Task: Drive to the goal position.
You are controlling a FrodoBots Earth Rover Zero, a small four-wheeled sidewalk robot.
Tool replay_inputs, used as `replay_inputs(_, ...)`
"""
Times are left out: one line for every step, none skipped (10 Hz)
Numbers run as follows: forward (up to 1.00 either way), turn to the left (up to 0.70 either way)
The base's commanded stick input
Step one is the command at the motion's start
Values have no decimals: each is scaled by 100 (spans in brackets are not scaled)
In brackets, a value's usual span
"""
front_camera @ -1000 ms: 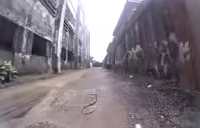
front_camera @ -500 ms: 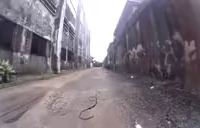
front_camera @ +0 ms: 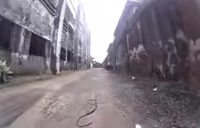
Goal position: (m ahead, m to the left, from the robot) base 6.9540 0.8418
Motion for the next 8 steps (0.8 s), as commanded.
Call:
replay_inputs(30,0)
replay_inputs(30,0)
replay_inputs(30,0)
replay_inputs(30,0)
replay_inputs(30,0)
replay_inputs(30,0)
replay_inputs(30,0)
replay_inputs(30,0)
